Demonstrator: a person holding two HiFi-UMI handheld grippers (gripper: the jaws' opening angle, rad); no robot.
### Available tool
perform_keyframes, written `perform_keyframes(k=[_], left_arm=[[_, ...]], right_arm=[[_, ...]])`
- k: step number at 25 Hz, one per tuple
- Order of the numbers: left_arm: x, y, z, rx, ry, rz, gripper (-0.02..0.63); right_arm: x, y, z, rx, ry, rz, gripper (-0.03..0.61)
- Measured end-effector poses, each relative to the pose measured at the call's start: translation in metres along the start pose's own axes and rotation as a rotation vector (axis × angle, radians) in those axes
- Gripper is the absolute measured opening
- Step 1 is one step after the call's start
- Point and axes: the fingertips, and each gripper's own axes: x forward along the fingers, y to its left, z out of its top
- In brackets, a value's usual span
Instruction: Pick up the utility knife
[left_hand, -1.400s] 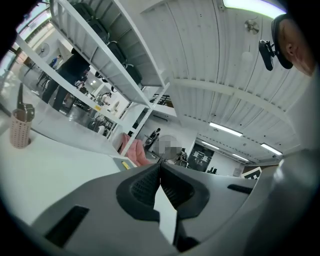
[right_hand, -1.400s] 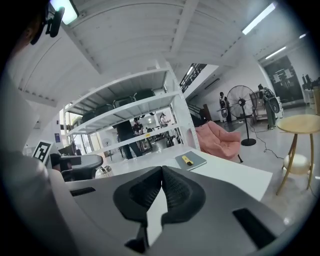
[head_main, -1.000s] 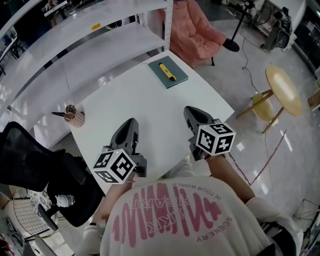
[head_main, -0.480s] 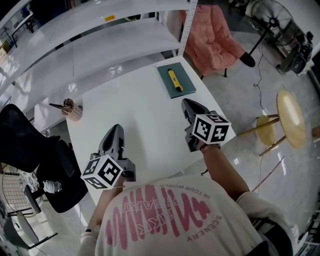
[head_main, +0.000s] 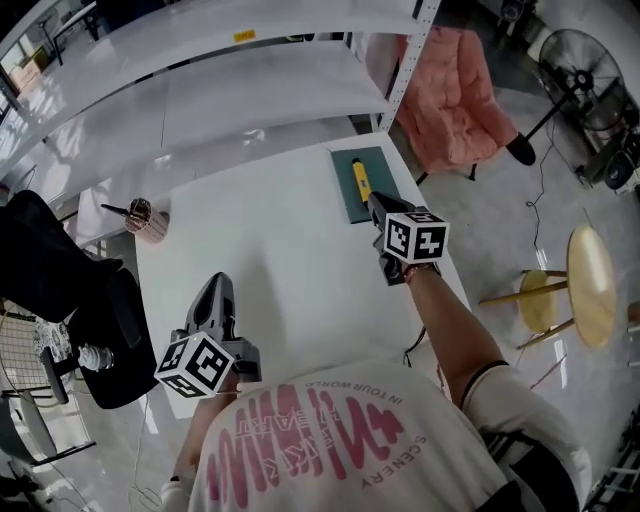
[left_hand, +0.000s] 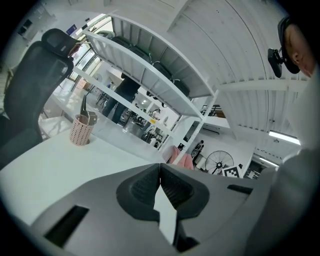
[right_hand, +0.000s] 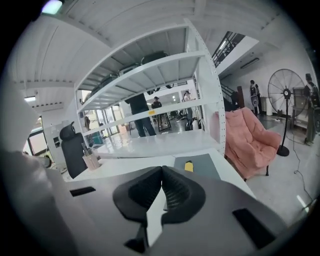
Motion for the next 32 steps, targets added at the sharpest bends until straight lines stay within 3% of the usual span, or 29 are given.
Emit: perform_keyframes(k=[8,13,17,20,24,32], left_arm=[[0.004,0.027,0.004,-0.006,0.001,0.128,0.025],[0.006,0.044,-0.008,-0.056,0.001,0.189,0.023],[0.008,0.054,-0.019,-0.079,0.02,0.217,0.024],[0.014,0.063,-0.02,-0.083,0.022,0.226,0.023],[0.018,0.069,-0.01,-0.074,0.005,0.232,0.025],[0.015,0.064,-0.015,-0.068,0.023,0.237,0.025]], right_arm=[[0.082,-0.05,-0.002,-0.09,0.153,0.018,0.017],[0.114,-0.086,-0.001,-0.03,0.252,-0.004,0.017],[0.131,-0.1,-0.007,-0.047,0.333,-0.029,0.085],[0.141,-0.098,-0.01,-0.002,0.35,-0.005,0.169],[0.149,-0.094,-0.014,0.028,0.356,-0.014,0.172],[0.151,-0.097,-0.023,-0.024,0.401,-0.073,0.212]])
